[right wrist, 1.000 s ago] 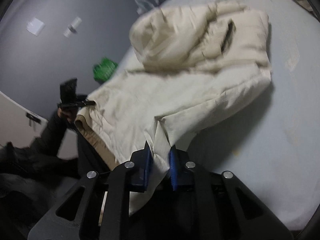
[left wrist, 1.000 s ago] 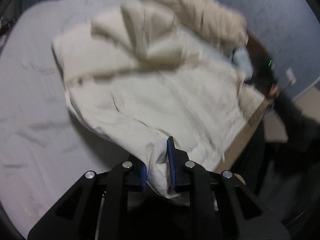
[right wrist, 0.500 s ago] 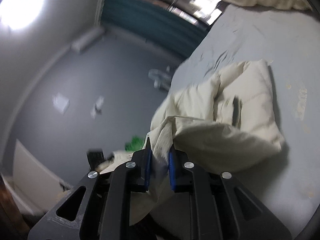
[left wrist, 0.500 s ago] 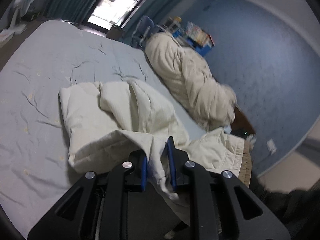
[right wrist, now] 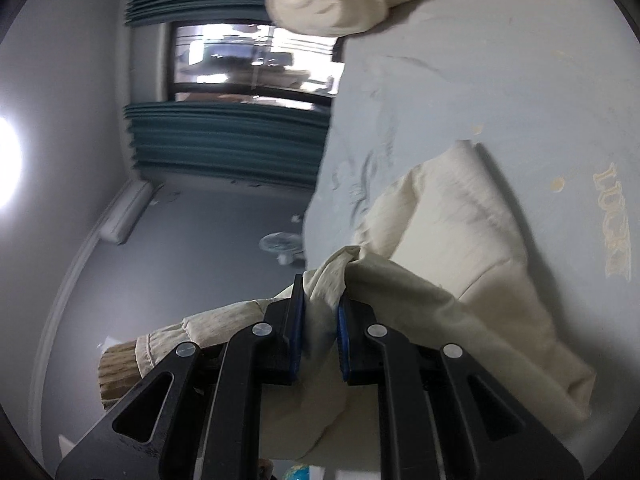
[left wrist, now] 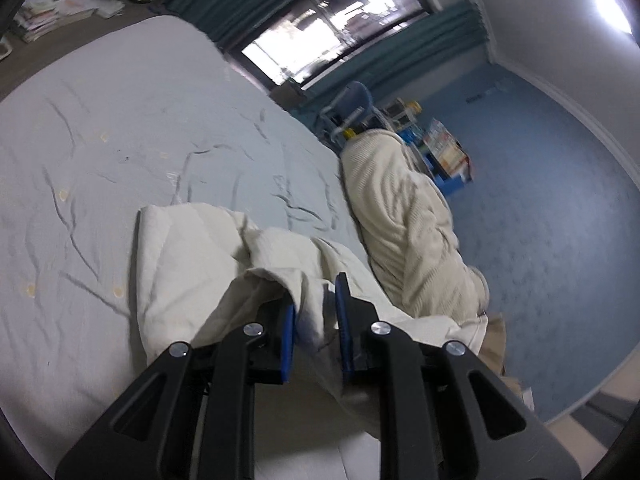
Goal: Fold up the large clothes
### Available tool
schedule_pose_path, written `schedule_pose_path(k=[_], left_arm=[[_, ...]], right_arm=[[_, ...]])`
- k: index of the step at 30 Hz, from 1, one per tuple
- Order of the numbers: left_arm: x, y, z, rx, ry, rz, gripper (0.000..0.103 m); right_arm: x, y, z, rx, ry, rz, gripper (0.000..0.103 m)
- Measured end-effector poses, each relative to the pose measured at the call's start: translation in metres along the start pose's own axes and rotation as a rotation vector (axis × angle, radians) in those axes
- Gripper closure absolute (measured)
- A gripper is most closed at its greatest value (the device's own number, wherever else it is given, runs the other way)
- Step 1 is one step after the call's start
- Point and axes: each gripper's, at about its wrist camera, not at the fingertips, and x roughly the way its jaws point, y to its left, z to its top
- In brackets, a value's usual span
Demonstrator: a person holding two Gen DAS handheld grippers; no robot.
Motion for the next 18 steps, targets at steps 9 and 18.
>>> schedule_pose_path(k=[9, 18], left_arm=[[0.054, 0.028, 0.002, -0.018, -0.069, 0.197, 0.087], [0.034, 0.038, 0.004, -0.114, -0.079, 0.145, 0.048]], right_arm=[[0.063, -0.044, 0.013, 0.061, 0.031, -0.111, 0.089], [0.048, -0.041, 0.012, 0.107, -0.002, -0.052, 0.046]])
